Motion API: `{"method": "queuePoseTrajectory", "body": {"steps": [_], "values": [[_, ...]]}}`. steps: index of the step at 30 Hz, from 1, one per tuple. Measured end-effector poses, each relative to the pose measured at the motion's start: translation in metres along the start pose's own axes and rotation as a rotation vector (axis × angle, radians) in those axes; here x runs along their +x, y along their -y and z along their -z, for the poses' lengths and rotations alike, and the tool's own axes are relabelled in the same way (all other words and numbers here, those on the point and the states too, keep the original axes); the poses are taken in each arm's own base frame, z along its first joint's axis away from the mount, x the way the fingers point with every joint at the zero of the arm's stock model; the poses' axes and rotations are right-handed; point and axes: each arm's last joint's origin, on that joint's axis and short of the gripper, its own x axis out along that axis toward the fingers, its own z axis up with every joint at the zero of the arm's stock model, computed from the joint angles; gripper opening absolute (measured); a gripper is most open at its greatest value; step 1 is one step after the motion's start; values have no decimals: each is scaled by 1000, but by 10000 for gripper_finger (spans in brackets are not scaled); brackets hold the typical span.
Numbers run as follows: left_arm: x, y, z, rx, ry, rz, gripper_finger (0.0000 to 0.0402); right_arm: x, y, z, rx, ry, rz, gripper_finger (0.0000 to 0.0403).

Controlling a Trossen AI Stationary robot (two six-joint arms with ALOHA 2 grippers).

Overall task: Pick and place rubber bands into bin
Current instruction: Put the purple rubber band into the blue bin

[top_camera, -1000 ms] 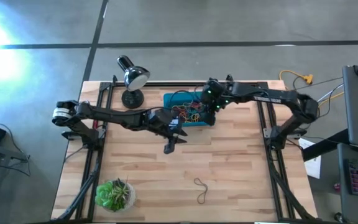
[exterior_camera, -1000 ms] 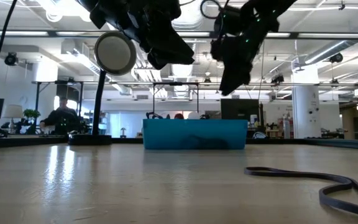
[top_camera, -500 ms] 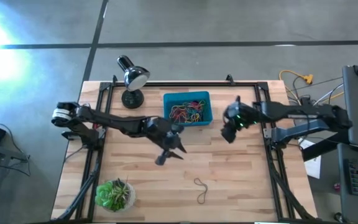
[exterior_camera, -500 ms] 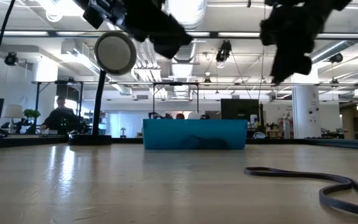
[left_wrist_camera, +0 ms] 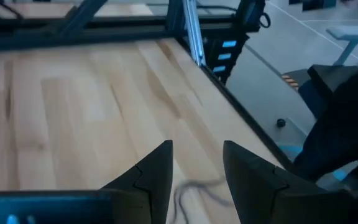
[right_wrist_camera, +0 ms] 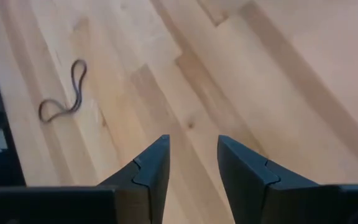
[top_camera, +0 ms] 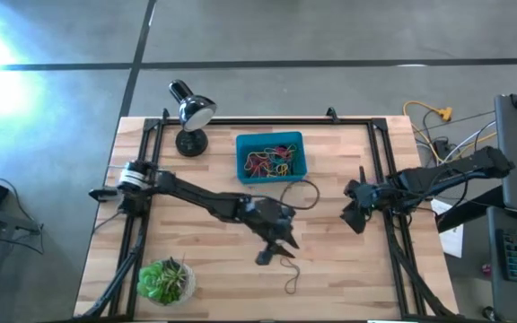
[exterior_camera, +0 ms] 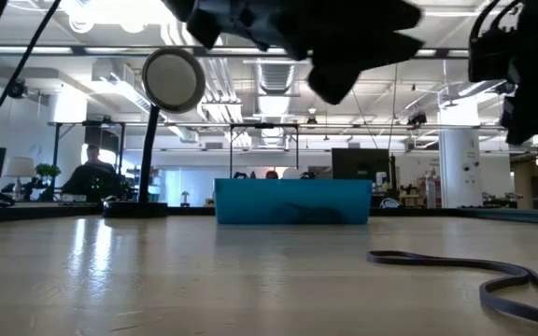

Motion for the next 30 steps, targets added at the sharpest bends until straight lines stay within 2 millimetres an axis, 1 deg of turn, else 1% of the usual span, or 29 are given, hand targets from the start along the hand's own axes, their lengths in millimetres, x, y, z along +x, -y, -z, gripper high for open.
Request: {"method": "queuePoseTrajectory", "body": {"steps": [4,6,12,15,19,24,30], "values": [[20,-5,-9,11,7,3,125,5,2,14,-20,-24,-20,120],[30,-8,-5,20,-36,3,125,8,3,20,-33,-35,-35,118],[57,-14,24,19,-185,5,125,16,6,32,-77,-79,-26,118],[68,-15,38,19,-221,-48,125,18,6,34,-90,-87,-29,114],[71,-14,46,23,-257,-105,125,19,6,37,-104,-94,-38,111],[70,-11,52,51,-313,-94,125,19,4,38,-114,-94,-51,109],[72,1,60,124,-385,-64,125,19,4,38,-114,-93,-53,106]]}}
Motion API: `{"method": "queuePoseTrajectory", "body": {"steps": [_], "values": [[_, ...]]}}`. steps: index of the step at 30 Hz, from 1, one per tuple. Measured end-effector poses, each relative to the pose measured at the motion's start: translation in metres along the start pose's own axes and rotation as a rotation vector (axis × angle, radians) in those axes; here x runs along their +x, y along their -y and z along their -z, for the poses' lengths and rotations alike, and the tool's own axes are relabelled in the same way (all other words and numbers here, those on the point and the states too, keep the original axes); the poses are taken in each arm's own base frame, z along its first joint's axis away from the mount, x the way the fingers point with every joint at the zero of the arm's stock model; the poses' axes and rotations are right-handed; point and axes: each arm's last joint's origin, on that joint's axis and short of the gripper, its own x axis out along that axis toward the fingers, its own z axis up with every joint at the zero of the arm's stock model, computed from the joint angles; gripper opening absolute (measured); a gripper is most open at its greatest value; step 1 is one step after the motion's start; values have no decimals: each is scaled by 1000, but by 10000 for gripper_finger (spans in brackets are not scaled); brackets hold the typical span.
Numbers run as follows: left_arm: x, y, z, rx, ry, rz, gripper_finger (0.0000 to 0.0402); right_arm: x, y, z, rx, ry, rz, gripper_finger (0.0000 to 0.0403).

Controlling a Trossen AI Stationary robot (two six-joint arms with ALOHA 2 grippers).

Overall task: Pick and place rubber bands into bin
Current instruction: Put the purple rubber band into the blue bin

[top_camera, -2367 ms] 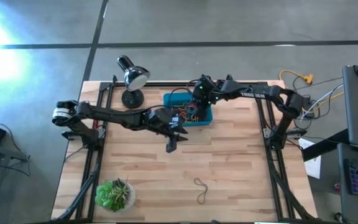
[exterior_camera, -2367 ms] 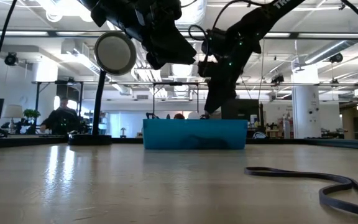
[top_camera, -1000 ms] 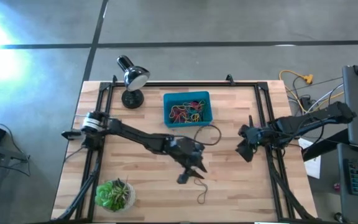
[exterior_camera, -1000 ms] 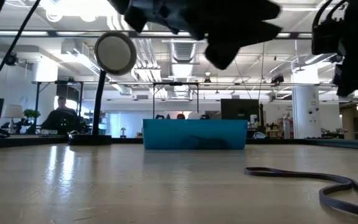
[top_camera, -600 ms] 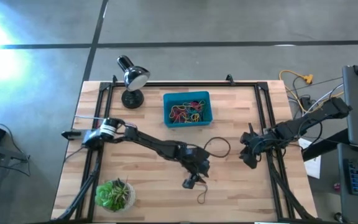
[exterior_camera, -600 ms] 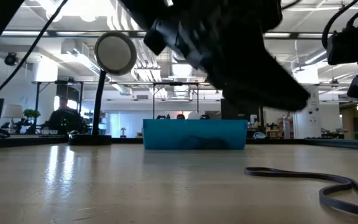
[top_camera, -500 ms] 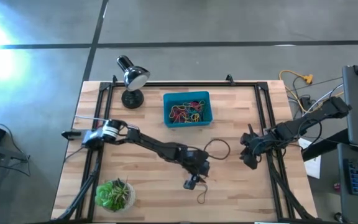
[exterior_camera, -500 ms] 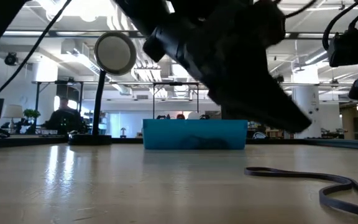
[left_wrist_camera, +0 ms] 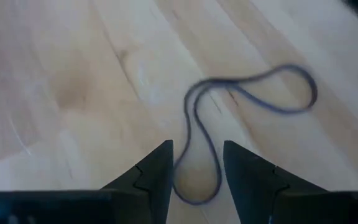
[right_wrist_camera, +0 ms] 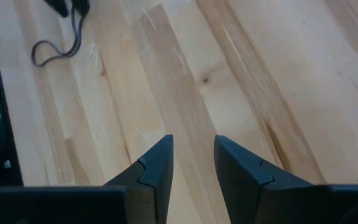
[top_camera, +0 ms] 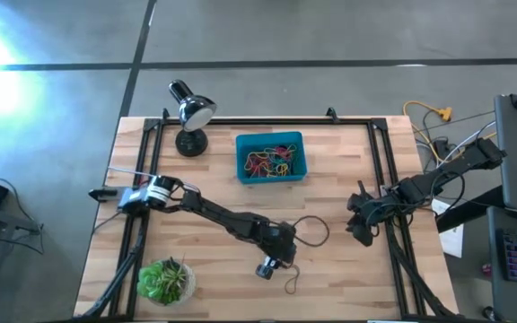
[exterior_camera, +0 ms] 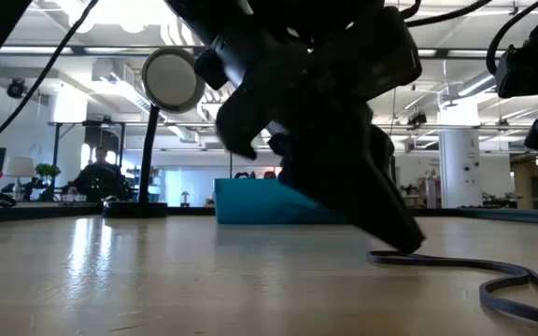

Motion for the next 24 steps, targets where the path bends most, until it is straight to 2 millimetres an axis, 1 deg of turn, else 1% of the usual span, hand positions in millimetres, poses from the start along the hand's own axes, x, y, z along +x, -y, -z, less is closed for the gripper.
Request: {"method": "queuePoseTrajectory", "body": {"steps": [2,5,9,15,18,21,24], "values": [[1,3,4,17,-48,-36,125,0,0,0,4,2,-1,104],[0,6,6,18,-120,-140,125,0,0,0,7,4,0,101],[-2,5,9,5,-160,-178,125,0,0,-1,23,28,9,100],[-7,1,13,-100,-218,-315,125,0,-1,-2,35,40,-3,101],[-12,-3,13,-123,-214,-306,125,0,-2,-3,36,46,-5,98],[-13,-3,9,-54,-184,-232,125,0,-3,-4,37,71,-7,98],[-14,-5,5,-48,-171,-232,125,0,-3,-5,38,91,-4,100]]}}
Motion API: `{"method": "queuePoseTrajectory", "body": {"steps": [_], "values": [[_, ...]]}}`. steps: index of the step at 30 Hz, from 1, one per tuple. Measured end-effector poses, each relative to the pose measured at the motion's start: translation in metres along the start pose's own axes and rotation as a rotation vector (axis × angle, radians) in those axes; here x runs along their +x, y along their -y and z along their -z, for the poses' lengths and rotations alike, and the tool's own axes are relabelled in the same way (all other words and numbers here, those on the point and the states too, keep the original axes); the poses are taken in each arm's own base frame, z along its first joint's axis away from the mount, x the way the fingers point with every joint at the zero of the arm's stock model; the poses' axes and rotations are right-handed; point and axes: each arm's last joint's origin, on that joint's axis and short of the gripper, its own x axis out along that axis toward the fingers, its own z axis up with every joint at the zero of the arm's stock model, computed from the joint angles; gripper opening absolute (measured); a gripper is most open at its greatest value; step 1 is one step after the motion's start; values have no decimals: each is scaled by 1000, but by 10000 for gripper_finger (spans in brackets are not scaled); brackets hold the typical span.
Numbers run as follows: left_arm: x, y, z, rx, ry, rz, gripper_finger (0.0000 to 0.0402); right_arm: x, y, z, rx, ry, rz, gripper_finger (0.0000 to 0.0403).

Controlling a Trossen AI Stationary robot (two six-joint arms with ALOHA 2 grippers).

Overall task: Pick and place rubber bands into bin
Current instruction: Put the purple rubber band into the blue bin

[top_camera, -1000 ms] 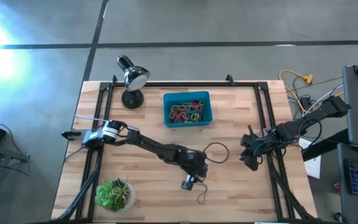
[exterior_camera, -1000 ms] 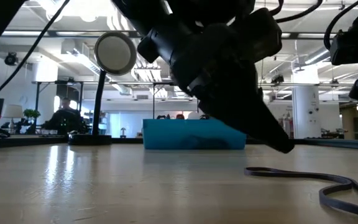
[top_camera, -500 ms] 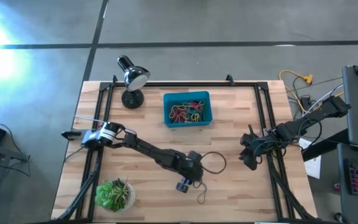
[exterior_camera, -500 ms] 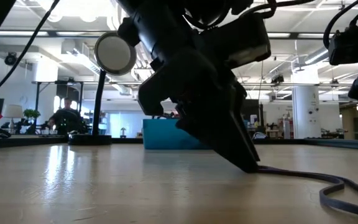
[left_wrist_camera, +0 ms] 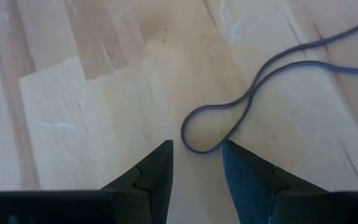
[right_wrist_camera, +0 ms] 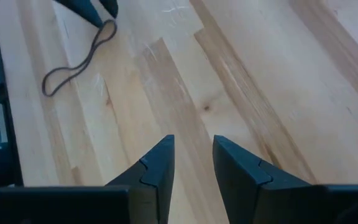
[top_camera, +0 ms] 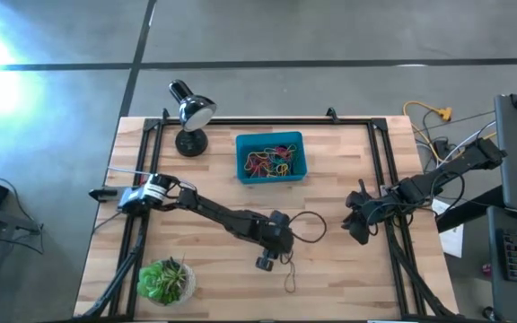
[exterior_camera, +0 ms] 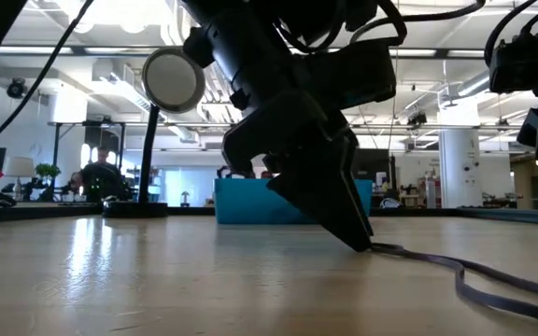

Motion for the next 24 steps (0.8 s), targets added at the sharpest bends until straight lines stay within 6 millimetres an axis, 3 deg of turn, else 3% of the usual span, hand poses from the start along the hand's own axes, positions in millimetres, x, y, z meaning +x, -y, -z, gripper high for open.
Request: {"method": "queuePoseTrajectory", "body": {"steps": [13,24], "values": [[-8,-1,-22,-5,164,99,125,0,0,-1,-7,19,10,97],[17,1,-7,-15,122,48,125,0,1,-1,-19,26,17,96]]}}
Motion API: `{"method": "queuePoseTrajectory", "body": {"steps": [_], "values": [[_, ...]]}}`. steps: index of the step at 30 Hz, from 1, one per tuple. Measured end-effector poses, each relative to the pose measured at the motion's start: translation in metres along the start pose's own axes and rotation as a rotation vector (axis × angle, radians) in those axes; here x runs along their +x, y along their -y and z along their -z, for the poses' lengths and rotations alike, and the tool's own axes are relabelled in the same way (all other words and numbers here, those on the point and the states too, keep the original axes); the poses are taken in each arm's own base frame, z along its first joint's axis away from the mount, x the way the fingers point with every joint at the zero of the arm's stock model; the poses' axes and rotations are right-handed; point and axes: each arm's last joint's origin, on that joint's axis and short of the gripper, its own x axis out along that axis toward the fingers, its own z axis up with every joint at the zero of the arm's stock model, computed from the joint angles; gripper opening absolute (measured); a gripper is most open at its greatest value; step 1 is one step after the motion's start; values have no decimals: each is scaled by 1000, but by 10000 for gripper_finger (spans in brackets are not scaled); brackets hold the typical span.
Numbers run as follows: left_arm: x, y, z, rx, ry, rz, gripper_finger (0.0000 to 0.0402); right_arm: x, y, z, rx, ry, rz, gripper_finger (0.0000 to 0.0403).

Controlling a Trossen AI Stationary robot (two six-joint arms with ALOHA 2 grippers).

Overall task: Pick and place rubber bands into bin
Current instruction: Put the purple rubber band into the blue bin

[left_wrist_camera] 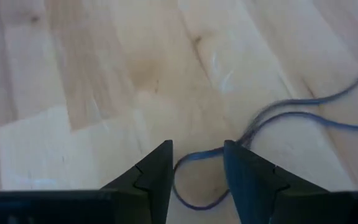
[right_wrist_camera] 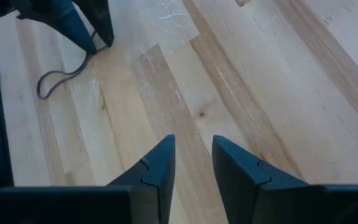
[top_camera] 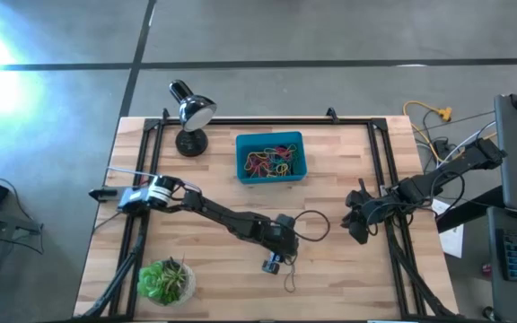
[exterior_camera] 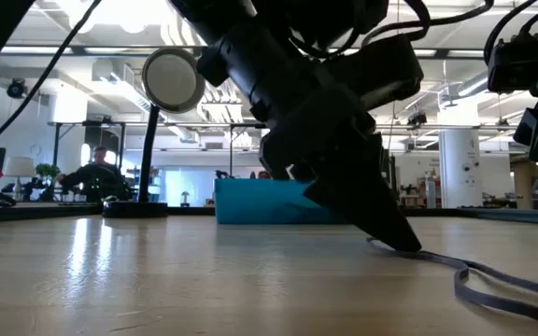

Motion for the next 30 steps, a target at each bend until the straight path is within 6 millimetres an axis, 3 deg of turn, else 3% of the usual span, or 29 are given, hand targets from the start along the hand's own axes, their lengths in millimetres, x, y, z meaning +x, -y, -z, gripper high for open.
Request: {"method": "queuePoseTrajectory", "body": {"steps": [14,24,30], "values": [[-2,-4,25,-103,-248,-229,125,1,2,1,-1,-6,6,96],[-26,-20,30,-237,-353,-462,125,2,2,2,-1,-7,7,96],[-37,-24,24,-216,-334,-452,125,2,1,1,-1,-4,1,96]]}}
